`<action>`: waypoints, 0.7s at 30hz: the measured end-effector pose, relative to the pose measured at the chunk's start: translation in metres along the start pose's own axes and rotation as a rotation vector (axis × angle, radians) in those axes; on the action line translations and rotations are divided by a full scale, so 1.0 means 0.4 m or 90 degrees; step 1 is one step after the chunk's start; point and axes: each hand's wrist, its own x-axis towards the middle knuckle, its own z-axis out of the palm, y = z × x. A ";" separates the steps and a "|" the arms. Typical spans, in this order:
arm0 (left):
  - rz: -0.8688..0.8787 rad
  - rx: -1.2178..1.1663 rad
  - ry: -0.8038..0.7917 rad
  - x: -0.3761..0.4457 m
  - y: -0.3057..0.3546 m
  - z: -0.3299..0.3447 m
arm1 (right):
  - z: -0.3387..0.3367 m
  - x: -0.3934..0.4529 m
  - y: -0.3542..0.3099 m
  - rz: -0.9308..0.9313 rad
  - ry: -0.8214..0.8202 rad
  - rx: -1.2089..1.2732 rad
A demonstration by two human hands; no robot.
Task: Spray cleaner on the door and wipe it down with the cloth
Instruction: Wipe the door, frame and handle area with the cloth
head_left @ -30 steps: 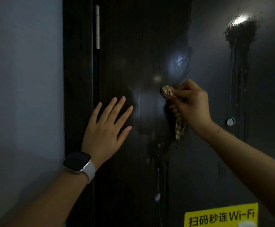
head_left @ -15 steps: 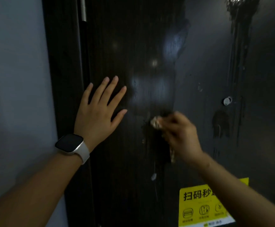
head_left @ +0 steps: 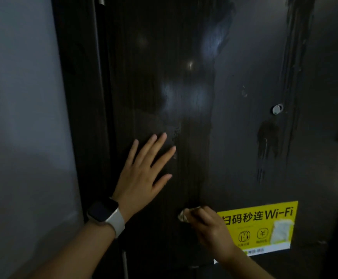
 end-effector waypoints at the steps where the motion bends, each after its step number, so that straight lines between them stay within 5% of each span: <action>1: -0.013 0.008 -0.013 -0.016 0.009 0.017 | -0.015 0.011 0.000 -0.016 -0.002 -0.006; 10: -0.038 0.060 -0.001 -0.034 0.023 0.048 | -0.137 0.254 0.014 0.118 0.306 0.031; 21: -0.032 0.069 -0.015 -0.032 0.021 0.049 | 0.054 -0.113 0.004 0.064 -0.016 0.036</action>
